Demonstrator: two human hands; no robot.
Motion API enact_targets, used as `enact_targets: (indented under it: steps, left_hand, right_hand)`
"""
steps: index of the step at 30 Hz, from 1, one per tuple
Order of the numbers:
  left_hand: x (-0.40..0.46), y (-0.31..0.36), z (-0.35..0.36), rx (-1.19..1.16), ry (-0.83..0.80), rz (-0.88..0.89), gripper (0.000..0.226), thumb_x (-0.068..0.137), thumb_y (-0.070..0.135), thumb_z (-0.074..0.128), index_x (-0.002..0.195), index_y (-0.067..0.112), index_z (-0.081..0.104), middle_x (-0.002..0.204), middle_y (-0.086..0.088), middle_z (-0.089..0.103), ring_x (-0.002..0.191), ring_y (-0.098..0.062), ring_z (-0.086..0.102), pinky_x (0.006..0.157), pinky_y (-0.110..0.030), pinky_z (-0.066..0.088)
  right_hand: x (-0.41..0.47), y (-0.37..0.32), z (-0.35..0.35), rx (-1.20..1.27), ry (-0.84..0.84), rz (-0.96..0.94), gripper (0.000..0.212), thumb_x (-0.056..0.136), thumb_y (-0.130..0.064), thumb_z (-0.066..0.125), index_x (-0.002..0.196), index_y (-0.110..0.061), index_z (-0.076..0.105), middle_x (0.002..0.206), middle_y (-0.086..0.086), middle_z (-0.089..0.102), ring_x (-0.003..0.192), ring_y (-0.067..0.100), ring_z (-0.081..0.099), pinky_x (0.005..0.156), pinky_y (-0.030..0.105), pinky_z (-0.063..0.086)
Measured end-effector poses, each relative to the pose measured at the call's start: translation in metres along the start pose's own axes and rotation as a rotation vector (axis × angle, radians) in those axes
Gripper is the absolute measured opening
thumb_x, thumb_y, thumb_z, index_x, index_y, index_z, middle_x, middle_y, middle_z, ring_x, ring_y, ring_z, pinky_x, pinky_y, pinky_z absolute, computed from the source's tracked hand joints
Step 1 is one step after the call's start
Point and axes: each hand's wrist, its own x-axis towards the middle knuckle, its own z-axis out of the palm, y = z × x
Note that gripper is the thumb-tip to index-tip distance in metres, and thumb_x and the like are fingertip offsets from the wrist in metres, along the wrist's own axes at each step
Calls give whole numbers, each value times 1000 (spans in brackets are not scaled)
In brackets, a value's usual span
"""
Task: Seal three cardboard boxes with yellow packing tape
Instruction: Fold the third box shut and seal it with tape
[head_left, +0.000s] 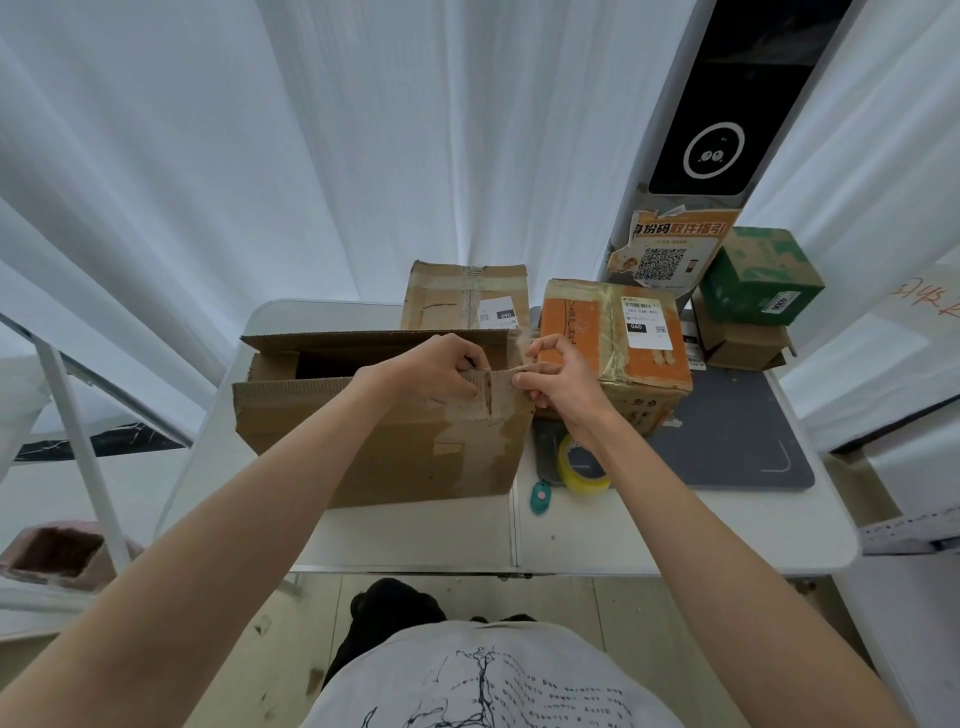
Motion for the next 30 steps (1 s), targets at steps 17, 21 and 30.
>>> enact_targets:
  steps: [17, 21, 30]
  left_hand:
    - [8, 0, 6, 15, 96, 46, 17, 88, 32, 78, 95, 17, 73, 70, 9, 64, 56, 3, 58, 55, -11, 43]
    - [10, -2, 7, 45, 109, 66, 6, 92, 26, 74, 92, 21, 74, 82, 5, 71, 70, -4, 65, 59, -12, 48]
    - [15, -5, 8, 81, 94, 54, 8, 95, 24, 70, 87, 25, 70, 85, 9, 70, 79, -9, 68, 60, -14, 51]
  right_hand:
    - [-1, 12, 15, -4, 156, -87, 34, 89, -3, 73, 114, -15, 53, 100, 19, 73, 82, 16, 68, 57, 14, 50]
    - [-2, 12, 16, 7, 152, -102, 28, 91, -10, 73, 111, -16, 54, 99, 8, 75, 76, 12, 66, 60, 16, 51]
    - [-16, 11, 6, 67, 184, -242, 11, 94, -28, 69, 96, -18, 64, 92, 4, 62, 75, 14, 51, 73, 32, 47]
